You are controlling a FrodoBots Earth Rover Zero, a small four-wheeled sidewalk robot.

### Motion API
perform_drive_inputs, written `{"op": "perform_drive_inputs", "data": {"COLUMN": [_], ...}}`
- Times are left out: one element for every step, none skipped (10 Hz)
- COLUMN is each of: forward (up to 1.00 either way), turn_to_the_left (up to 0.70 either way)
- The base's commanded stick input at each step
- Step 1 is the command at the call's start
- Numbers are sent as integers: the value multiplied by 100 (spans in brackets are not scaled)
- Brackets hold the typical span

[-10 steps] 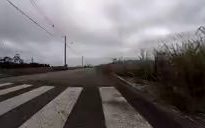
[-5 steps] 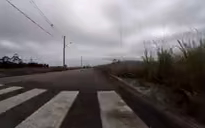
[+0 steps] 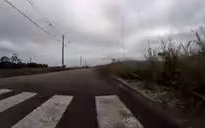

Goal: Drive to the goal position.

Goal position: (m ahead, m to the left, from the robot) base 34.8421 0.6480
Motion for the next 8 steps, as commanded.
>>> {"op": "perform_drive_inputs", "data": {"forward": [70, 70, 70, 70, 70, 70, 70, 70], "turn_to_the_left": [0, 0, 0, 0, 0, 0, 0, 0]}}
